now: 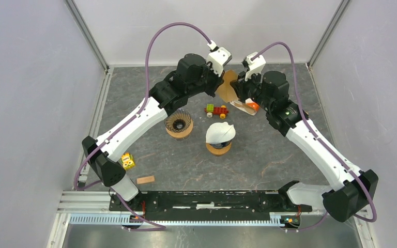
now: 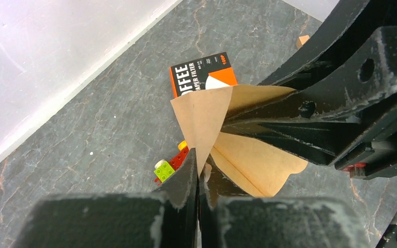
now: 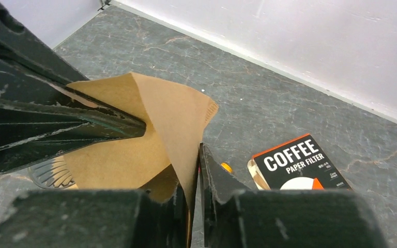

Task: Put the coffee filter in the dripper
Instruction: Place the coffee filter in the coffee dripper.

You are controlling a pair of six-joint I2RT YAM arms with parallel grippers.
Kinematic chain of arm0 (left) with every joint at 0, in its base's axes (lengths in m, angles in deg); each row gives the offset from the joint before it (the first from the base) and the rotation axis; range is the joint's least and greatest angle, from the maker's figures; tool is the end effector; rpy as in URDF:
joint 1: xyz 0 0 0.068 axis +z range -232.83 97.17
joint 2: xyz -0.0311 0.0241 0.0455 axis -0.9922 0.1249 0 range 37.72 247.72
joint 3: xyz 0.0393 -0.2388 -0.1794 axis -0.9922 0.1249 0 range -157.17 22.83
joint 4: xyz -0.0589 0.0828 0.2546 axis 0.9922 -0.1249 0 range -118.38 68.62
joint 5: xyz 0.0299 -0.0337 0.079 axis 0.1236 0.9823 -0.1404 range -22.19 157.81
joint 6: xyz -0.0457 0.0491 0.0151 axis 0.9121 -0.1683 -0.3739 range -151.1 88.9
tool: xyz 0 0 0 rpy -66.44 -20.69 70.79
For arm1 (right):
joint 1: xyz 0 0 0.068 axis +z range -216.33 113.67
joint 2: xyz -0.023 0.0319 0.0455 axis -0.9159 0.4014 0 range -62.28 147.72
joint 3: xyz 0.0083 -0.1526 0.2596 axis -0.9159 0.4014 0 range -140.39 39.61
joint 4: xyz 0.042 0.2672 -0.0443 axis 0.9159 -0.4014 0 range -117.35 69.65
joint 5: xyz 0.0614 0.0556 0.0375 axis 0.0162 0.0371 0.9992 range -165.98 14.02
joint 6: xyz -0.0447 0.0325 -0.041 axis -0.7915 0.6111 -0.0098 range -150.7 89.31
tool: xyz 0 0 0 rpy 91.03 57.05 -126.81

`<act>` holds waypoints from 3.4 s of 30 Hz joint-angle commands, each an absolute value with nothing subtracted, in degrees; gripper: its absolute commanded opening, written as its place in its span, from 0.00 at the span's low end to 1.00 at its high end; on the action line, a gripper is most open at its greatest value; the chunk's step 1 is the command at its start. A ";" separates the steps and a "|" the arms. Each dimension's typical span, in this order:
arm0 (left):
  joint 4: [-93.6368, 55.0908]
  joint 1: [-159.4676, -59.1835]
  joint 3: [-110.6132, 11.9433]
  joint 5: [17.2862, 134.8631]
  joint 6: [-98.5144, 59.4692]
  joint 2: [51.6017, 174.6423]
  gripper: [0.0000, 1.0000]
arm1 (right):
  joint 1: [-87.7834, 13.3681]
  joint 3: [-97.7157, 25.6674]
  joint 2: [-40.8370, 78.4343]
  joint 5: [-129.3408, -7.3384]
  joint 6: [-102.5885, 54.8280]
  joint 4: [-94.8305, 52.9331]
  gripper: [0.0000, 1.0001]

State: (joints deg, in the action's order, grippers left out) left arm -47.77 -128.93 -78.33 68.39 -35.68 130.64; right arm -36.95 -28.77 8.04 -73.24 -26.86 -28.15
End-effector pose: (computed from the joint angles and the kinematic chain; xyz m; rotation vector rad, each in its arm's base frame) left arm 0.2807 -0.2926 0.4625 0.8279 1.7314 -0.5019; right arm 0.2682 0.1540 0.4189 -0.4246 1.7115 0.4653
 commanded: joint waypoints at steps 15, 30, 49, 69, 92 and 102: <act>-45.63 -129.06 -79.65 59.57 -27.60 129.65 0.02 | -40.74 -25.48 6.28 -64.33 -19.44 -23.37 0.41; -44.89 -129.06 -78.51 57.93 -28.64 129.54 0.02 | -43.81 -24.11 5.51 -55.52 -13.33 -20.80 0.30; -44.22 -129.05 -75.96 63.69 -39.41 126.81 0.48 | -42.01 -28.62 7.24 -58.51 -20.98 -25.71 0.00; -46.32 -129.07 -76.71 67.36 -55.39 126.69 0.76 | -36.56 -28.61 6.32 -65.20 -32.09 -30.00 0.00; -51.22 -129.06 -75.52 76.39 -64.83 125.92 0.47 | -36.50 -28.52 5.92 -63.14 -32.98 -30.33 0.00; -48.87 -129.06 -74.91 72.58 -62.69 126.08 0.49 | -36.50 -28.56 5.79 -63.56 -32.91 -30.20 0.00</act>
State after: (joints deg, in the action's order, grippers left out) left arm -52.23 -128.91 -75.38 75.17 -63.33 128.30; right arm -36.71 -26.17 7.10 -63.99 -32.52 -32.06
